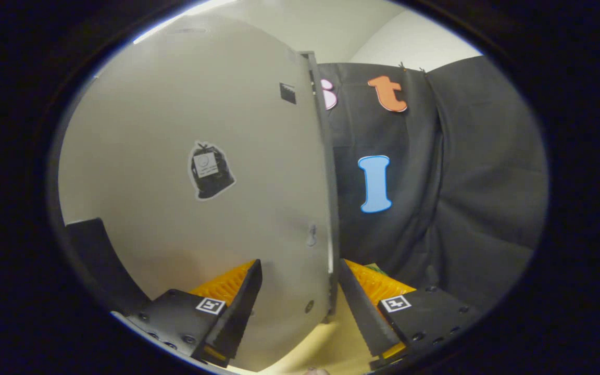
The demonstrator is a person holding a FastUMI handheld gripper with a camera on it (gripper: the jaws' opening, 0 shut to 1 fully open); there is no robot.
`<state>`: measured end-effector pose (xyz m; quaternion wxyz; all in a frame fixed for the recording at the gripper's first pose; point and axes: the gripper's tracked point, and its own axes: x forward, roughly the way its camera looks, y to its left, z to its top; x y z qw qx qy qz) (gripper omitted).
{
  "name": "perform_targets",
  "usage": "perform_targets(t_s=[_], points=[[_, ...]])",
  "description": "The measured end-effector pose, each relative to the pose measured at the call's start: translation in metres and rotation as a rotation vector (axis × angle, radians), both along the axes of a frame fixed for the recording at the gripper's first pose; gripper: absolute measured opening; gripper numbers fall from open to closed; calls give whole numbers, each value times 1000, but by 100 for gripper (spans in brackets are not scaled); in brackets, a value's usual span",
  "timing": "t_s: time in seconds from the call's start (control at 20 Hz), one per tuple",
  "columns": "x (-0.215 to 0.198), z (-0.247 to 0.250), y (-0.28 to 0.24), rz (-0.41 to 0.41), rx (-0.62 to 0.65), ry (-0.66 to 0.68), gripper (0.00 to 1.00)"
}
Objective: Open the shoe cabinet door, grab the shoes and put them into the shoe cabinet, then close the shoe cabinet door.
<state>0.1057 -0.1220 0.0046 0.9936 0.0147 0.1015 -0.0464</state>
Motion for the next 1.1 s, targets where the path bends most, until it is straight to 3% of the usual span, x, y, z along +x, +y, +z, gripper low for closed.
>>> perform_targets(t_s=[0.3,0.65,0.85,1.1], points=[[56,-24,92,105,-4,39,93],[112,-31,111,97,6,30,93],[116,-35,129,70,-67,28,93],[124,-40,131,48,-59,27,93]])
